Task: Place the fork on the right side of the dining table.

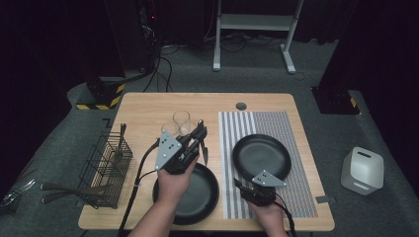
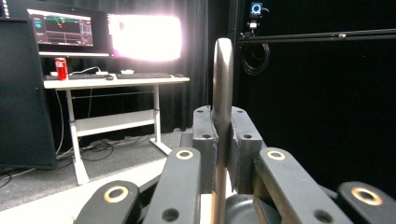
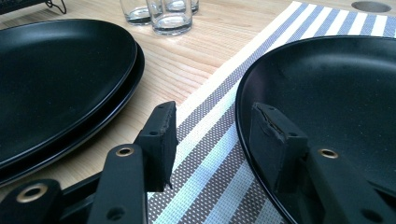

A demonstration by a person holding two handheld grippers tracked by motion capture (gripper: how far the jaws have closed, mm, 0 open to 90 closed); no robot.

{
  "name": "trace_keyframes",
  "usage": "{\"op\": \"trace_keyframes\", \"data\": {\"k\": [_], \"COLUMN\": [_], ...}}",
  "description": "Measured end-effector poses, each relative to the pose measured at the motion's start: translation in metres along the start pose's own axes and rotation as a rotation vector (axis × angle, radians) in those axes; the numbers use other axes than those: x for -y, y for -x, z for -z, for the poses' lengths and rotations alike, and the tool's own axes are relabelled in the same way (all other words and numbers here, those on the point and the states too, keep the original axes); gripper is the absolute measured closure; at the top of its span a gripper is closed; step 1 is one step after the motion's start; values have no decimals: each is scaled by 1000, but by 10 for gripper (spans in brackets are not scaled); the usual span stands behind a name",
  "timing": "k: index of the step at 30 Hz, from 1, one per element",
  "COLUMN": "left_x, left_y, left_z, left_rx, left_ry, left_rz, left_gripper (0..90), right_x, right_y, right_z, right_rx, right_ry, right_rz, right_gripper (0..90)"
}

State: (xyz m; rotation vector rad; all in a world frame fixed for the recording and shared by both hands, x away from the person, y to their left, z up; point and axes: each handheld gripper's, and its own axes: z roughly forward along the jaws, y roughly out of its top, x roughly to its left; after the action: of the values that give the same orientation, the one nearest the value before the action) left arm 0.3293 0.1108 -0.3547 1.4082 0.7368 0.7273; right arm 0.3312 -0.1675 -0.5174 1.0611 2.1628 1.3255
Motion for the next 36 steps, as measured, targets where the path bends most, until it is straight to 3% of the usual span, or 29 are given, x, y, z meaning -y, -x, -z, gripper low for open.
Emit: {"op": "trace_keyframes", "data": {"k": [19, 21, 27, 36], "left_x": [7, 9, 12, 10], "left_y": [8, 8, 3, -5], "left_z": [-6, -7, -8, -3], "left_rx": [35, 40, 55, 39], "left_ry": [-19, -20, -28, -19], "left_rz": [9, 8, 19, 31], "left_gripper": [832, 832, 832, 831], "right_x": [-6, -14, -33, -68], "right_y": [-3, -10, -15, -22], "right_z": [5, 9, 18, 26], "right_rx": [0, -5, -27, -33], "right_ry": [30, 48, 79, 120], "right_rz": [14, 49, 55, 109], "right_gripper": [498, 490, 476, 461]}}
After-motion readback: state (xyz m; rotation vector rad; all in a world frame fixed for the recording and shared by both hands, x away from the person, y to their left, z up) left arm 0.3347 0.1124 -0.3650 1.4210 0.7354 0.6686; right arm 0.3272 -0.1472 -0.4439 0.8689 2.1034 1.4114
